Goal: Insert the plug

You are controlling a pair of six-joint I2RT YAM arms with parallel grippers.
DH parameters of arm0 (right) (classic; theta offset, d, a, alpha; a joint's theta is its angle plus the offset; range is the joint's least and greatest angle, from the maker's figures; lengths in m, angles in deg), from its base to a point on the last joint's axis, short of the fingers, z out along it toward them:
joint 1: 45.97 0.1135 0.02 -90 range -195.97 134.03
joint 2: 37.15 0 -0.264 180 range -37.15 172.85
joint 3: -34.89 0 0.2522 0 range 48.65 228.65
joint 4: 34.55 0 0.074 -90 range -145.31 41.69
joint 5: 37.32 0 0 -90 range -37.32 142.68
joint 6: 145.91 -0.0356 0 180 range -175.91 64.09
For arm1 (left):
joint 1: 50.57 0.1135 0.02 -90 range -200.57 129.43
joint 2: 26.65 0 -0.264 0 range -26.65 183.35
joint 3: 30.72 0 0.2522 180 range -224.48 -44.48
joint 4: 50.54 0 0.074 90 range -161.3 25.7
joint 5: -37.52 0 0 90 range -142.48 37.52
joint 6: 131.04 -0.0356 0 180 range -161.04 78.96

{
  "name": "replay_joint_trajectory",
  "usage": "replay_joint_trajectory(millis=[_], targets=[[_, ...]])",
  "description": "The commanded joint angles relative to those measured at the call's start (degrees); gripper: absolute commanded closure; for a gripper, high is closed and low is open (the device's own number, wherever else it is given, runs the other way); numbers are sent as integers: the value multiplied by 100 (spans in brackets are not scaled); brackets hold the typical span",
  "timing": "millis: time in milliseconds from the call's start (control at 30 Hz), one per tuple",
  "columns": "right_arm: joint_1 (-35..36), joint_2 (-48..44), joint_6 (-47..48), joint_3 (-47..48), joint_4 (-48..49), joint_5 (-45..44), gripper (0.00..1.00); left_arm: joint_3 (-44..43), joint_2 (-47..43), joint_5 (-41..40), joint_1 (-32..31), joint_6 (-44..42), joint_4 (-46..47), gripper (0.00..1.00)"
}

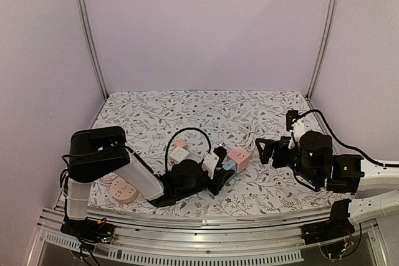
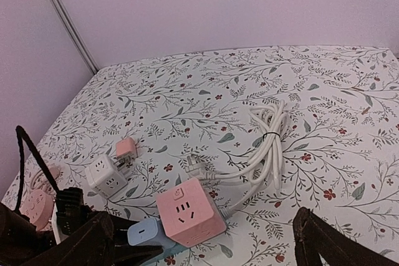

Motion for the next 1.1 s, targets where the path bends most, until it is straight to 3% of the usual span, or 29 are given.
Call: replay_joint_trajectory(millis=[0,667,1067], targets=[[5,53,67,-75,99,-100,1,-131,151,-3,90,-52,194,100],[1,214,96,-46,110,-48,1,-176,201,-238,169,-254,111,100],[-4,283,112,-20,110,-28,1,-216,458,111,178,-235,508,100]])
